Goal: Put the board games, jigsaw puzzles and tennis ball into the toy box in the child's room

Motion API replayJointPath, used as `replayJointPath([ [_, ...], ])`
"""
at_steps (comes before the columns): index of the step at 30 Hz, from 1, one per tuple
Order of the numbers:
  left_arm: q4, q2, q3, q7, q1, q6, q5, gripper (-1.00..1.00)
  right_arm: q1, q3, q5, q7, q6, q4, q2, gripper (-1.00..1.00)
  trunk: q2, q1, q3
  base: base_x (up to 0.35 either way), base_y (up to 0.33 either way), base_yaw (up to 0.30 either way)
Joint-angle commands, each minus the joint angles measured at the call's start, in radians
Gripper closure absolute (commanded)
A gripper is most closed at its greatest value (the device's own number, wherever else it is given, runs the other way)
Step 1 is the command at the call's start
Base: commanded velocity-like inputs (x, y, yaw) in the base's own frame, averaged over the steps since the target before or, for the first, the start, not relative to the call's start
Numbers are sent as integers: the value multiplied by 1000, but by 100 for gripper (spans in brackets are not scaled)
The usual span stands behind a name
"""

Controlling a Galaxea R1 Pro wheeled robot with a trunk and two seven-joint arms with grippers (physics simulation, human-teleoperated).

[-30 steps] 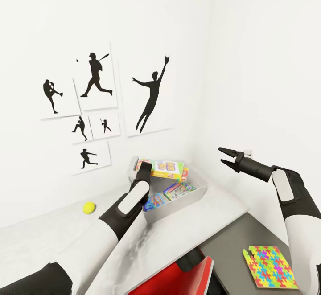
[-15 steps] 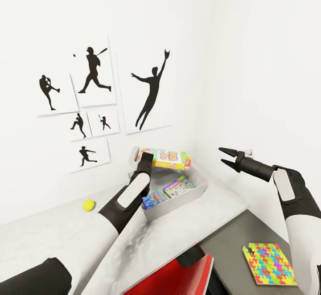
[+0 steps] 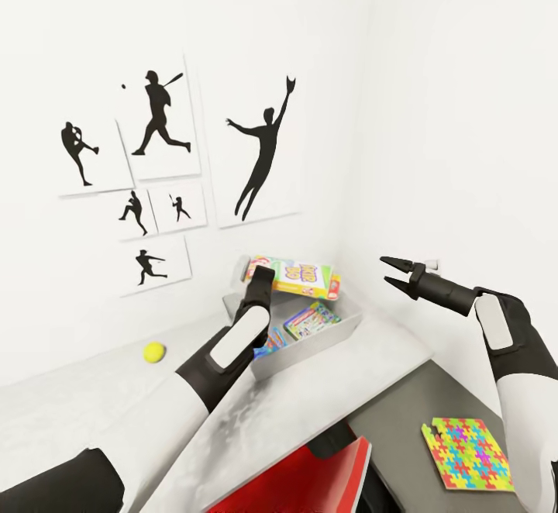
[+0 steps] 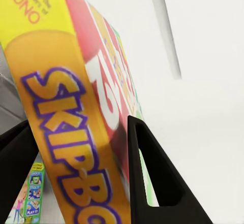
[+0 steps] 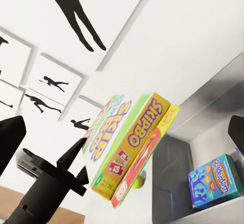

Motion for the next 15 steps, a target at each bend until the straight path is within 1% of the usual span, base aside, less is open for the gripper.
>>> replayJointPath([
  [1, 0, 0, -3, 3, -2, -5, 2, 100, -1, -2, 4, 6, 4, 0, 0, -100, -3, 1, -4, 0, 0, 0],
  [9, 1, 0, -8, 8, -2, -7, 10, 100, -1, -1, 4, 6, 4, 1, -1, -100, -3, 1, -17, 0, 0, 0],
  [15, 1, 0, -9, 10, -1, -12, 30, 100, -1, -2, 4, 6, 4, 1, -1, -100, -3, 1, -27, 0, 0, 0],
])
